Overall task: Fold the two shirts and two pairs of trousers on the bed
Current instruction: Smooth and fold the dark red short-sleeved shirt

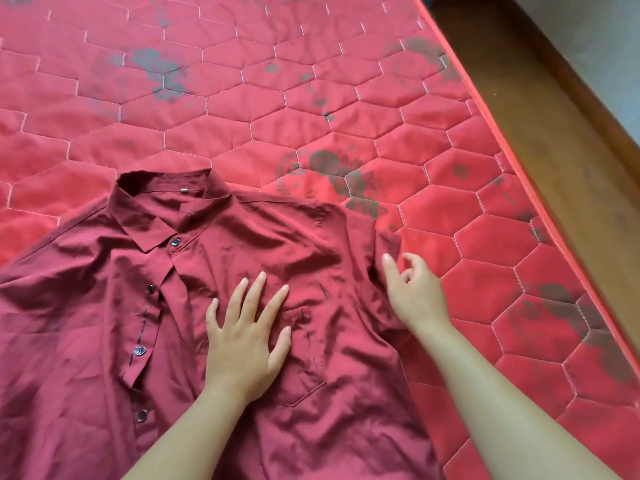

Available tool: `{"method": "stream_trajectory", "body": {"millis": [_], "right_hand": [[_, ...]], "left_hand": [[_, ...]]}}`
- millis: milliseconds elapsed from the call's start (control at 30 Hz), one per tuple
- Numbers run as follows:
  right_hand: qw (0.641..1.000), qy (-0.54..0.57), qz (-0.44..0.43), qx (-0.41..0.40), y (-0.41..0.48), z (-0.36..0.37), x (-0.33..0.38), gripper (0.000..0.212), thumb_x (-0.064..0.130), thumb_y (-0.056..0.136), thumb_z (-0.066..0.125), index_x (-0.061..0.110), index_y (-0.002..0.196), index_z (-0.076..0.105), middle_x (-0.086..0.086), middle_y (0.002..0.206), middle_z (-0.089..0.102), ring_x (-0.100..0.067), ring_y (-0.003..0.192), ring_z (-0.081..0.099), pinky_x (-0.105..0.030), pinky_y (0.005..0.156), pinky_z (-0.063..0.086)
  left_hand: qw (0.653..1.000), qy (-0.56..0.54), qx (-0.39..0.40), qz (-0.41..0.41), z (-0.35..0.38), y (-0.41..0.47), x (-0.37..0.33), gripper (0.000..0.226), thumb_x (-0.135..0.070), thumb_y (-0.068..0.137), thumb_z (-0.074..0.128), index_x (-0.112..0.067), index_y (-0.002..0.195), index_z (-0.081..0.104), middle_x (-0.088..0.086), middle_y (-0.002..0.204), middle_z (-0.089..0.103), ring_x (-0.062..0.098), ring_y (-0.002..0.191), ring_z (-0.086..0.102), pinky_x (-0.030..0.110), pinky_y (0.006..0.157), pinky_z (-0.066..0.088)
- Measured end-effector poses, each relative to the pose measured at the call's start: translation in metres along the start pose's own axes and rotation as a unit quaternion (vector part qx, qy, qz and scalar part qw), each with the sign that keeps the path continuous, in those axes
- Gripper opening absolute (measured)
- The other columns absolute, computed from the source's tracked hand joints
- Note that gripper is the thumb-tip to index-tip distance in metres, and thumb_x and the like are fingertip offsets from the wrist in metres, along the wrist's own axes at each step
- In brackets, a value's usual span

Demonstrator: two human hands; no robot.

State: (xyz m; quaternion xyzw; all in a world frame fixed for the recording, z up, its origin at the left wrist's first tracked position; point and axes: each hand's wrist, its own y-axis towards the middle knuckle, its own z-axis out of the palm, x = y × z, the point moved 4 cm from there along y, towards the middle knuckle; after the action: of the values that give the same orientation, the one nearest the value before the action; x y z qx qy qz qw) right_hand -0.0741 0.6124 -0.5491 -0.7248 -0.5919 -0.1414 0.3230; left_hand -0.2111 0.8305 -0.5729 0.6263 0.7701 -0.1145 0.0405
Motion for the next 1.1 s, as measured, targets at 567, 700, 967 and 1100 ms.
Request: {"method": "stream_trajectory", "body": {"millis": [567,700,967,1100], "right_hand": [[0.958,0.28,0.064,-0.021,-0.003,-0.036,-0.036,0.051,0.005,0.086,0.053,0.016,0.133,0.037,-0.01,0.13,0.052,-0.021,0.117,0.052,-0.039,0.104,0.039],[0.978,0.208,0.01,-0.031,-0.019,-0.035,-0.049,0.051,0.001,0.08,0.064,0.022,0.124,0.048,-0.007,0.12,0.06,-0.02,0.108,0.059,-0.035,0.097,0.045],[0.978,0.001,-0.121,-0.172,-0.036,-0.069,-0.031,0.038,0.017,0.072,0.074,0.017,0.108,0.059,-0.003,0.108,0.048,-0.019,0.095,0.051,-0.024,0.088,0.036],[0.946,-0.116,-0.302,-0.008,-0.086,-0.016,-0.008,0.023,0.018,0.073,0.072,0.02,0.095,0.066,0.0,0.099,0.056,-0.022,0.091,0.055,-0.034,0.077,0.044]], "left_hand": [[0.998,-0.03,0.0,0.049,-0.026,0.028,-0.043,0.054,-0.051,0.08,0.039,-0.032,0.129,0.054,0.0,0.142,0.045,0.022,0.13,0.042,0.058,0.101,0.029],[0.997,-0.02,0.04,0.067,-0.011,0.024,-0.044,0.057,-0.047,0.085,0.056,-0.031,0.138,0.043,0.001,0.15,0.033,0.022,0.138,0.031,0.053,0.105,0.028],[0.999,0.001,0.014,0.051,-0.021,0.007,-0.047,0.059,-0.034,0.078,0.069,-0.022,0.132,0.052,0.005,0.144,0.043,0.025,0.13,0.043,0.057,0.098,0.035],[0.999,-0.031,-0.019,0.019,-0.024,-0.032,-0.049,0.052,-0.028,0.069,0.077,-0.019,0.119,0.062,0.005,0.131,0.055,0.024,0.117,0.055,0.053,0.091,0.043]]}}
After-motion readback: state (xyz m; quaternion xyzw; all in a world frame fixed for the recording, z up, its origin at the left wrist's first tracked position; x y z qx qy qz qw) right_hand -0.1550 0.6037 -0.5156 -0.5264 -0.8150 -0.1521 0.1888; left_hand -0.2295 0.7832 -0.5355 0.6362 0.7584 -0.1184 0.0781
